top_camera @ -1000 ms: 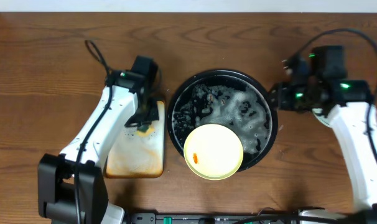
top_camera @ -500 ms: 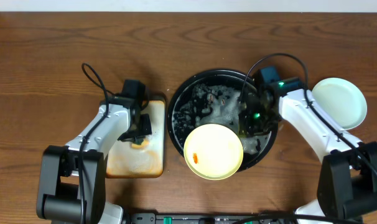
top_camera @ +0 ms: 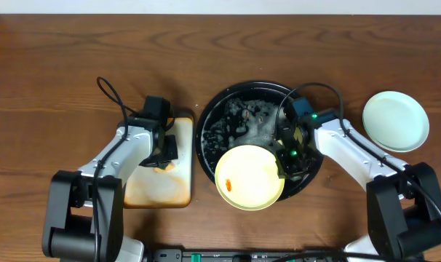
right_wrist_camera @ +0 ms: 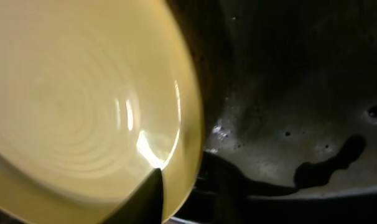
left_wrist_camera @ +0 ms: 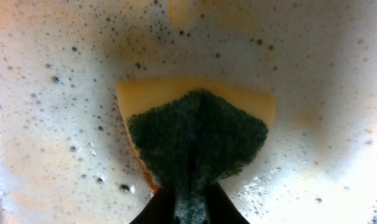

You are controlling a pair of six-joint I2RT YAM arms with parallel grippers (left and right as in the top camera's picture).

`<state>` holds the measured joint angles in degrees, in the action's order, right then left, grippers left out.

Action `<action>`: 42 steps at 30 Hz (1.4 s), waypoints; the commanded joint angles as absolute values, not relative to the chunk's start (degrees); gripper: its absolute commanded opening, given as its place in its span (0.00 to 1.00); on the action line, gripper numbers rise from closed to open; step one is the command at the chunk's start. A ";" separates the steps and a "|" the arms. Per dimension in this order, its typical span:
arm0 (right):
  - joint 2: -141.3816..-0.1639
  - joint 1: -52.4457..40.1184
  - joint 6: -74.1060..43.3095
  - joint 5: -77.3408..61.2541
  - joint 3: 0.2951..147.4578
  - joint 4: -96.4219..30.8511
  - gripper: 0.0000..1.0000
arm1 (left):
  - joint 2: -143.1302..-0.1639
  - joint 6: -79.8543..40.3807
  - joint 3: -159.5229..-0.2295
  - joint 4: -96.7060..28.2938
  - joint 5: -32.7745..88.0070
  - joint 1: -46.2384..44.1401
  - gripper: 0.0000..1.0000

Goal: Clean dirty plates on tray and stack at the side

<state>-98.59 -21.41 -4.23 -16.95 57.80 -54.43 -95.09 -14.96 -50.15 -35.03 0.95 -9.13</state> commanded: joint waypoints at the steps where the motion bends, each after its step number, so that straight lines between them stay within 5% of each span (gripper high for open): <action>1: -98.59 -21.78 -5.78 -16.05 57.76 -51.96 0.10 | -95.48 -14.41 -49.01 -34.17 0.84 -9.23 0.14; 3: -98.59 -21.74 -6.70 -15.70 57.76 -50.39 0.01 | -95.48 -14.41 -49.01 -34.24 0.86 -9.23 0.14; 23: -98.50 -21.67 -18.37 5.89 57.80 -34.46 0.01 | -95.48 -14.41 -49.01 -33.95 0.86 -9.23 0.14; 24: -98.50 -21.67 -17.87 4.75 57.80 -34.48 0.04 | -95.48 -14.41 -49.01 -33.95 0.84 -9.23 0.14; 27: -98.50 -21.67 -11.68 -1.69 57.80 -35.31 0.37 | -95.48 -14.41 -49.01 -33.95 0.86 -9.23 0.14; 29: -98.50 -21.67 -7.07 -5.48 57.80 -36.73 0.44 | -95.48 -14.41 -49.01 -33.91 0.84 -9.23 0.15; 37: -98.50 -21.67 -0.80 -13.02 57.78 -39.44 0.43 | -95.48 -14.41 -49.01 -33.52 0.86 -9.23 0.15; 42: -98.48 -20.91 -0.60 -12.01 57.87 -39.09 0.31 | -95.48 -14.41 -49.01 -33.54 0.86 -9.23 0.15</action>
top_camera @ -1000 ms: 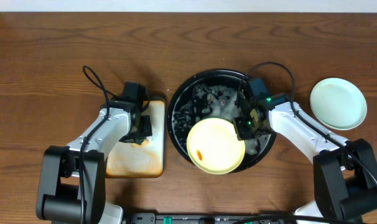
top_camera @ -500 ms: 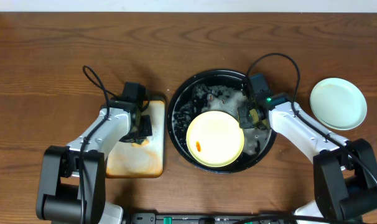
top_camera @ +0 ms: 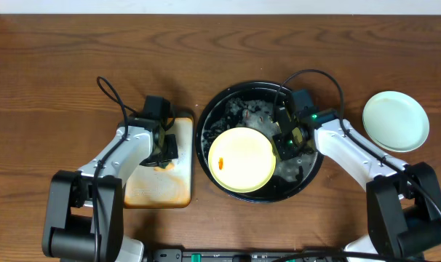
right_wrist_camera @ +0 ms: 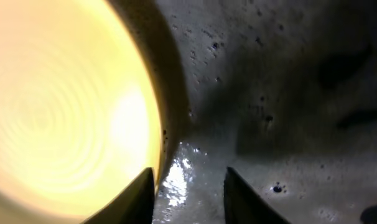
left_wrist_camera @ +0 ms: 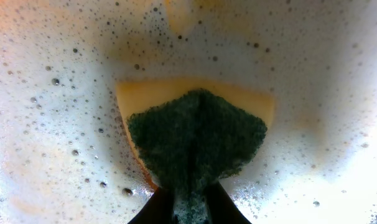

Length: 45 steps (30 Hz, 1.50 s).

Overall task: Clean dirty plates on tray and stack at the side
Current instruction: 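Grip the yellow plate rim with right gripper and drag it centrally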

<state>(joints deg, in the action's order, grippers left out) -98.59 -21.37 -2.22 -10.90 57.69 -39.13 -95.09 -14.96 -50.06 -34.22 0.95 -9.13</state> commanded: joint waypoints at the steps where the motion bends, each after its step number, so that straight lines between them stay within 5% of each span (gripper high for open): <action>1: -98.48 -20.56 -1.06 -12.05 57.87 -39.18 0.34 | -95.48 -14.41 -49.01 -33.54 0.86 -9.23 0.15; 12: -98.78 -20.23 0.69 -16.51 57.19 -35.70 0.38 | -95.48 -14.41 -49.01 -33.47 0.86 -9.23 0.15; 22: -102.76 -21.80 -4.62 -13.98 56.49 -32.51 0.25 | -95.48 -14.41 -49.01 -33.47 0.86 -9.23 0.15; 28: -103.35 -21.93 -4.71 -10.57 56.62 -32.45 0.02 | -95.48 -14.41 -49.01 -33.47 0.86 -9.23 0.15; 45: -99.37 -21.19 -18.41 10.74 58.39 -34.17 0.01 | -95.48 -14.41 -48.99 -32.82 0.86 -9.23 0.15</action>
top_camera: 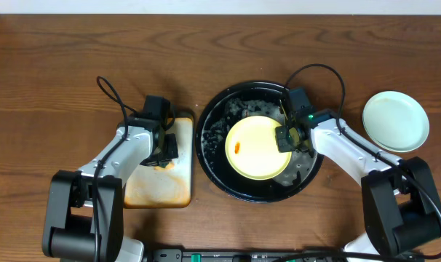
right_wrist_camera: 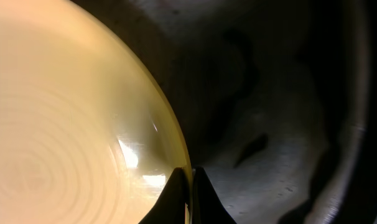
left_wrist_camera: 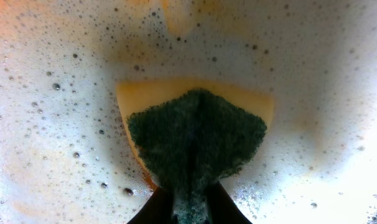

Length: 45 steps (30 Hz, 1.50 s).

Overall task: Clean dirty plates on tray and stack at the side
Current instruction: 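Grip the yellow plate rim with right gripper and drag it centrally, then scrub the yellow plate with the sponge in the left gripper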

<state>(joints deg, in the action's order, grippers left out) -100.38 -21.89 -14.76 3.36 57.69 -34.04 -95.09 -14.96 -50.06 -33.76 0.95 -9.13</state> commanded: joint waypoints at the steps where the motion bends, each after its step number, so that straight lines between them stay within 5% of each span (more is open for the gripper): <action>1: -99.37 -21.19 -18.41 10.70 58.39 -34.09 0.01 | -95.48 -14.37 -48.93 -32.38 0.84 -9.23 0.15; 14: -99.37 -21.19 -16.78 10.92 58.39 -31.29 0.01 | -95.37 -14.15 -45.41 -24.36 1.10 -9.23 0.14; 20: -99.37 -21.19 -14.09 10.90 58.39 -31.03 0.01 | -93.47 -14.20 -49.84 -34.44 12.95 -9.17 0.15; 25: -99.37 -21.19 -14.09 10.90 58.39 -31.00 0.01 | -93.21 -14.81 -53.17 -42.39 13.17 -9.17 0.15; 32: -99.37 -21.19 -14.11 10.90 58.39 -31.00 0.01 | -93.23 -14.83 -53.06 -38.50 4.25 -9.17 0.15; 45: -99.37 -21.19 -14.11 10.90 58.39 -31.00 0.01 | -91.11 -14.85 -67.16 -52.71 11.70 -9.19 0.14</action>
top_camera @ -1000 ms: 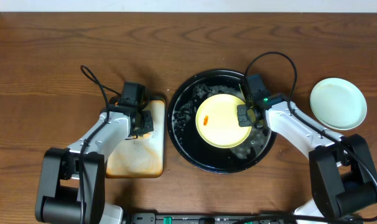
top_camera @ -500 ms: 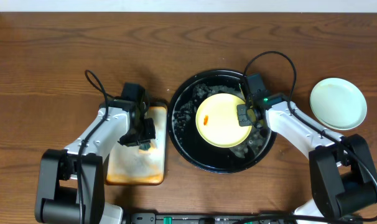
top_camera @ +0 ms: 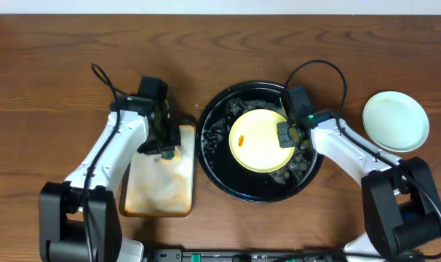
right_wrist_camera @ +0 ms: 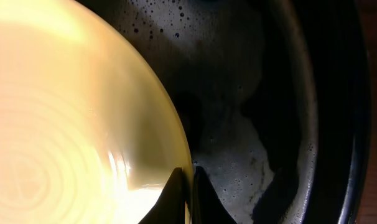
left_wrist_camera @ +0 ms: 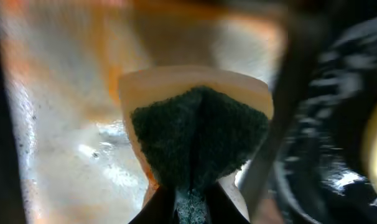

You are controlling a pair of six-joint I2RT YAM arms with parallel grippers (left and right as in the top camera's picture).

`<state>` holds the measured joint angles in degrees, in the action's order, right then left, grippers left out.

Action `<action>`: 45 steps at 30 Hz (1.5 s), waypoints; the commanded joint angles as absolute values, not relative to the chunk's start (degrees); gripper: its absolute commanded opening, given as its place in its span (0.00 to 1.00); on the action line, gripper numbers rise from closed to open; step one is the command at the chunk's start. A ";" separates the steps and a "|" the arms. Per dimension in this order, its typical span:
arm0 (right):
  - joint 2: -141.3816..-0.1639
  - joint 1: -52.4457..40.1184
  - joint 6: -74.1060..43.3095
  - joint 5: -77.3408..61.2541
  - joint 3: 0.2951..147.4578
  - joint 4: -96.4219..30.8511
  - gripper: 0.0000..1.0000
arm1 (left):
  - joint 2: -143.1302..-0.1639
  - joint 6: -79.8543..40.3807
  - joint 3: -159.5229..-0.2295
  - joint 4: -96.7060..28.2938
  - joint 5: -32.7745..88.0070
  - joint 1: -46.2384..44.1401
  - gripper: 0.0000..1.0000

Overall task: Clean dirty plates on tray and stack at the side
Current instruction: 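Scrub the yellow plate with the sponge in the left gripper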

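Note:
A yellow plate (top_camera: pixel 260 142) with an orange smear (top_camera: pixel 240 141) lies tilted in the round black tray (top_camera: pixel 209 156). My right gripper (top_camera: pixel 287 135) is shut on the plate's right rim; in the right wrist view its fingers (right_wrist_camera: pixel 188 186) pinch the edge of the plate (right_wrist_camera: pixel 70 124) over foamy water (right_wrist_camera: pixel 257 155). My left gripper (top_camera: pixel 164 144) is shut on a green and yellow sponge (left_wrist_camera: pixel 198 140), held above the far right corner of the soapy basin (top_camera: pixel 159 185), beside the black tray's rim (left_wrist_camera: pixel 288 124).
A pale green plate (top_camera: pixel 395 121) lies on the wooden table at the right. Dark debris and foam cover the black tray's floor (top_camera: pixel 228 116). The soapy basin's water is orange-stained (left_wrist_camera: pixel 64 124). Cables loop above both arms.
My left gripper, still shut on the sponge, has come up out of the foam and now hangs over the basin's far right corner. The yellow plate has shifted slightly farther back in the tray.
At first my right gripper held the yellow plate at the black tray's near rim. Then the plate lay inside the tray with the gripper open beside it. Then the gripper was shut on its right rim. The sponge stayed in the foam until now.

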<state>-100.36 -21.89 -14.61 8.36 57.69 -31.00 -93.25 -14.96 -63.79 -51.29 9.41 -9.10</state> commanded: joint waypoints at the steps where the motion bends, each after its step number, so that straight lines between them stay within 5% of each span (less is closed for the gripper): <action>1: -99.37 -21.19 -14.11 10.90 58.39 -31.05 0.01 | -90.89 -14.83 -67.42 -52.58 14.24 -9.19 0.14; 6: -99.37 -21.19 -14.11 10.90 58.39 -31.03 0.01 | -90.85 -15.49 -67.42 -48.03 28.99 -10.13 0.14; 12: -99.37 -21.19 -14.11 10.00 58.39 -31.03 0.01 | -91.00 -19.22 -67.42 -39.00 30.37 -16.58 0.14; 18: -99.37 -21.19 -14.11 9.98 58.39 -31.03 0.01 | -93.38 -24.47 -67.42 -32.77 18.63 -25.34 0.14; 33: -99.44 -21.19 -14.11 8.75 58.37 -31.05 0.01 | -109.06 -30.35 -67.42 -16.19 22.68 -34.61 0.14; 45: -99.44 -21.41 -14.11 8.73 58.37 -31.11 0.01 | -116.81 -32.27 -67.42 -20.86 7.14 -37.26 0.13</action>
